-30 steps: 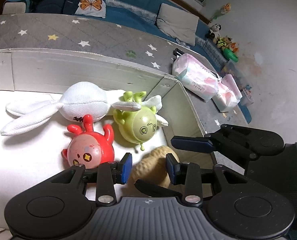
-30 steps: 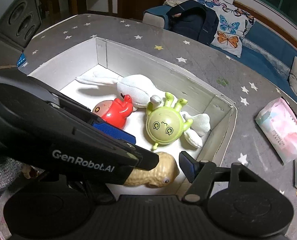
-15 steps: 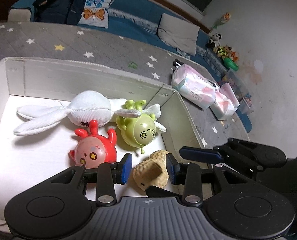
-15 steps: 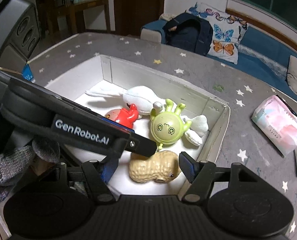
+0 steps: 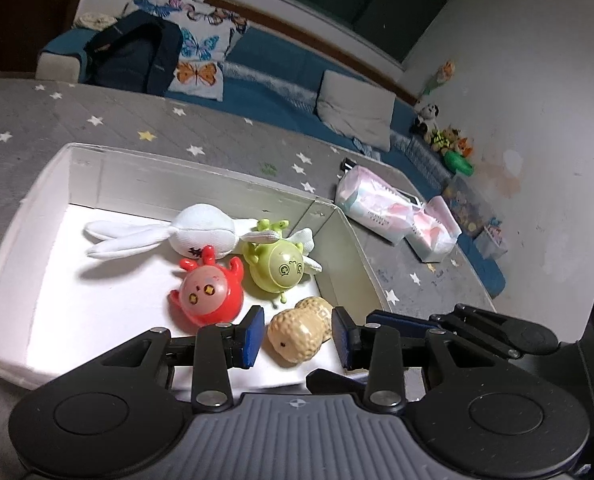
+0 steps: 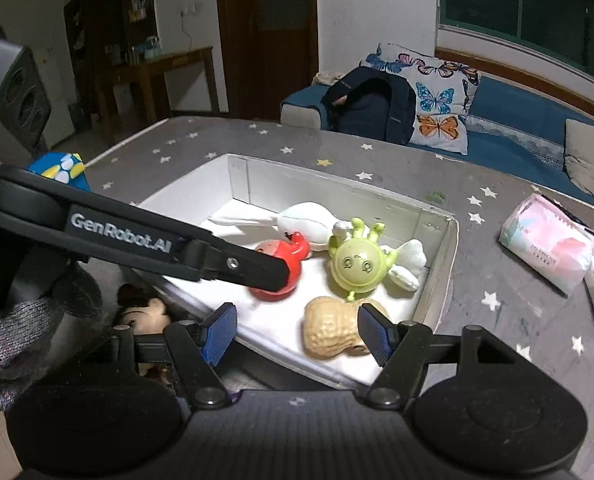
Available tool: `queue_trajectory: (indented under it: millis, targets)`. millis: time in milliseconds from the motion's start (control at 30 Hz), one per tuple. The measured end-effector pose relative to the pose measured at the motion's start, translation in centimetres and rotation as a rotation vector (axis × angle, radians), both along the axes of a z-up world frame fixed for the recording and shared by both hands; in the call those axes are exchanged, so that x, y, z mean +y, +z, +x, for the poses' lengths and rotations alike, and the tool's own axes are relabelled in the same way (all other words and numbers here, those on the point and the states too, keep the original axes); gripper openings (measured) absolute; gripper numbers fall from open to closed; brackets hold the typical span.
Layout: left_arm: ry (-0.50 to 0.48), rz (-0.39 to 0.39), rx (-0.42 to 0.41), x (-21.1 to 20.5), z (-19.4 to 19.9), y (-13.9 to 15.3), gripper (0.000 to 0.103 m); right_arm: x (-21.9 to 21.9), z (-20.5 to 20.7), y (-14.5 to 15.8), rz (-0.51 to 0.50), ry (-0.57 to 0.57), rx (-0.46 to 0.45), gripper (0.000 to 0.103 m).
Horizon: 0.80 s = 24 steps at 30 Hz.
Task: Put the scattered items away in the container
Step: 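Move both grippers back out to the doll in red outfit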
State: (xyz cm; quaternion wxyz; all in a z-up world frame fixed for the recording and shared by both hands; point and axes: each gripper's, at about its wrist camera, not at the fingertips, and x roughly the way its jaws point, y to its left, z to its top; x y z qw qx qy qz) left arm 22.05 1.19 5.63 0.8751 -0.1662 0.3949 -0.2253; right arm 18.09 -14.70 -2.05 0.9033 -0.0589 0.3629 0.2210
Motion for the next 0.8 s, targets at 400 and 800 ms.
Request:
queue_trajectory:
  millis: [400, 800]
  targets:
    - [0.095, -0.020, -0.056, 3.4, -5.2, 0.4, 0.039, 1.3, -4.7, -0.8, 0.060, 0.012, -0.071, 0.068]
    - [0.215, -0.063, -0.061, 7.4, -8.6, -0.7, 0.039, 3.5, -6.3, -3.0, 0.099, 0.068, -0.030, 0.070]
